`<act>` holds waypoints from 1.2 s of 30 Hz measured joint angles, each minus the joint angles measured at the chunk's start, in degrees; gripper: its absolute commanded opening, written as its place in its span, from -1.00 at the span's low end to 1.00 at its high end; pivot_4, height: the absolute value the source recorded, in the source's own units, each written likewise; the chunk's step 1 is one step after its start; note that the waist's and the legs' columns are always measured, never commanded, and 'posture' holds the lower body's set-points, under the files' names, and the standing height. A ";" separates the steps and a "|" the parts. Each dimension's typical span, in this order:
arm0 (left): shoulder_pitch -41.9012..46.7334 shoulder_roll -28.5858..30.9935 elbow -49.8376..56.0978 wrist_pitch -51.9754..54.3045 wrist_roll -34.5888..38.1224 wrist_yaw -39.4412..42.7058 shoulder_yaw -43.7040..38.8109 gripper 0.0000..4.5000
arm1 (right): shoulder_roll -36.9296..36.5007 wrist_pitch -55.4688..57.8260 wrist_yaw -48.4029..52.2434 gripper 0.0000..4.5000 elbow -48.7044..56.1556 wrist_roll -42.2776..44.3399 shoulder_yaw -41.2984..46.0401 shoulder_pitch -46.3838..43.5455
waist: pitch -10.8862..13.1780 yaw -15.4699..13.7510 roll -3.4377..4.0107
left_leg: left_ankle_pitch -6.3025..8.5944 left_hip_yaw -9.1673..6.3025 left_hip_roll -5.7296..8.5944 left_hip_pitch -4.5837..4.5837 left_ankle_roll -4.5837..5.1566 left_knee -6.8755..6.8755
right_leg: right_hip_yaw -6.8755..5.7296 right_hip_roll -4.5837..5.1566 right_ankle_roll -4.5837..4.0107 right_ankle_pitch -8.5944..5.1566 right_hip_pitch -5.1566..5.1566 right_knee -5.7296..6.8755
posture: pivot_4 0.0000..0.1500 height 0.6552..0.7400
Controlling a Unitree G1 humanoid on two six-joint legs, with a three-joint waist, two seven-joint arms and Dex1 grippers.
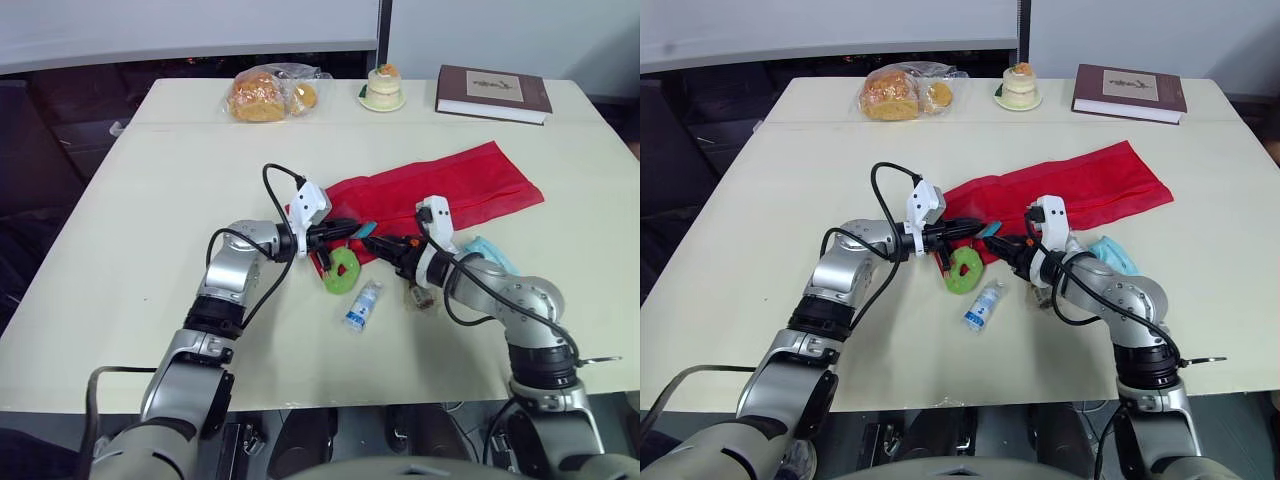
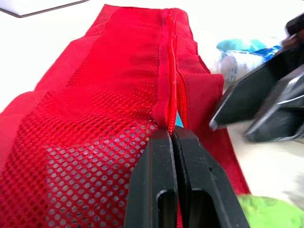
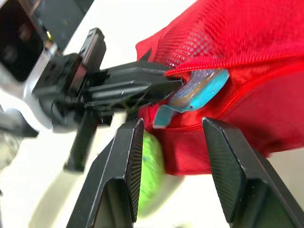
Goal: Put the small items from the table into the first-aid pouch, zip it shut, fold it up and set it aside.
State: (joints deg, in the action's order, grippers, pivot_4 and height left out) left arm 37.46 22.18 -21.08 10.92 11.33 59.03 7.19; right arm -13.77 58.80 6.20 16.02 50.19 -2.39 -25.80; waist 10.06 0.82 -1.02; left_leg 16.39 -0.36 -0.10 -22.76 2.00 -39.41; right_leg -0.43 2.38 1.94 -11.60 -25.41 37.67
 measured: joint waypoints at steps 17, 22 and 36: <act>0.73 -0.44 -2.19 -0.48 0.02 1.17 0.02 -1.00 | -8.63 -21.29 18.72 -0.94 -8.32 -32.28 -21.51 -5.85 | 0.00 -0.05 -0.01 | 0.00 -0.01 0.01 0.00 -0.01 -0.03 | -0.02 -0.01 0.00 0.00 0.00 -0.02 | 1.00 0.74; 0.54 -0.69 -1.71 -0.18 0.03 0.65 0.02 -1.00 | -3.65 -24.34 19.71 -0.94 -15.46 -37.07 -21.86 -7.59 | 0.00 -0.02 -0.01 | -0.01 -0.02 0.01 0.00 -0.02 -0.03 | -0.02 -0.01 -0.01 0.00 0.00 0.00 | 1.00 0.74; -2.58 -0.76 6.01 2.42 0.10 -2.57 -0.93 -1.00 | 9.53 -38.11 13.53 -0.94 -35.34 -44.46 -16.51 -13.59 | 0.00 0.20 -0.01 | -0.14 0.05 -0.01 0.00 -0.25 -0.01 | 0.07 0.00 -0.02 0.01 -0.09 0.08 | 1.00 0.74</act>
State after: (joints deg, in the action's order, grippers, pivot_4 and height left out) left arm 34.89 21.42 -15.07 13.34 11.44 56.46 6.26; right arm -4.25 20.69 19.73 -19.32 5.73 -18.89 -39.39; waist 10.06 1.02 -1.02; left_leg 16.25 -0.31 -0.11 -22.75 1.74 -39.42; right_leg -0.36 2.38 1.92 -11.59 -25.50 37.75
